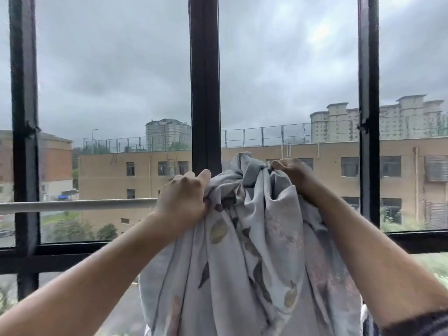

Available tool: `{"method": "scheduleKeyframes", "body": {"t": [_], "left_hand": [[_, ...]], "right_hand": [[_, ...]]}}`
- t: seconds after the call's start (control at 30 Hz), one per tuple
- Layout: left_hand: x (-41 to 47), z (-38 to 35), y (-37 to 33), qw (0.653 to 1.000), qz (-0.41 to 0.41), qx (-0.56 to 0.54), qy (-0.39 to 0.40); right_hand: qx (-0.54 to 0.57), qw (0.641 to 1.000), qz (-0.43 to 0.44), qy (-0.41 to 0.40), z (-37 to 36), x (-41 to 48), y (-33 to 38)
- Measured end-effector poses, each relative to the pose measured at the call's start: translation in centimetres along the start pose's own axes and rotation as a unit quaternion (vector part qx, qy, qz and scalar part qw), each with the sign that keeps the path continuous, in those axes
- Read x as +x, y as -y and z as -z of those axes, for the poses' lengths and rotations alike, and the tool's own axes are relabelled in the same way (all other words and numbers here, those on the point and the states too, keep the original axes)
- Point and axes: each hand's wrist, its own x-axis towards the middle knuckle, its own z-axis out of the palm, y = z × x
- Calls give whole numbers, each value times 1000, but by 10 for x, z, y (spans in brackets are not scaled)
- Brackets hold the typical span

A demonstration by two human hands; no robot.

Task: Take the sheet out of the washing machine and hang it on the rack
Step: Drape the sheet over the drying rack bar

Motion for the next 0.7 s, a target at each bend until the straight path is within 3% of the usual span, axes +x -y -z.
{"method": "scheduleKeyframes", "body": {"t": [0.07, 0.17, 0.23, 0.3, 0.37, 0.53, 0.63, 0.7], "left_hand": [[26, 6, 7, 999, 3, -28, -24], [56, -7, 13, 995, 35, 52, -82], [65, -27, 23, 993, 109, 49, 20], [70, -39, 32, 967, 191, -18, 170], [73, -40, 35, 954, 197, -38, 223], [40, -31, 13, 987, 123, -32, 101], [0, -28, 0, 988, 103, 6, 114], [-16, -27, -4, 991, 88, 63, 72]], "right_hand": [[9, 1000, -3, 0, -1, 0, 1], [26, 1000, 3, -8, -2, 1, 2], [1, 1000, 8, 0, -3, 3, -1], [-48, 998, 7, 32, -1, 7, 2], [-91, 994, 29, 61, 1, 9, 17], [-209, 972, 40, 99, -16, 7, 43], [-222, 972, 25, 78, -20, 2, 39], [-212, 974, 31, 71, -19, 2, 40]]}}
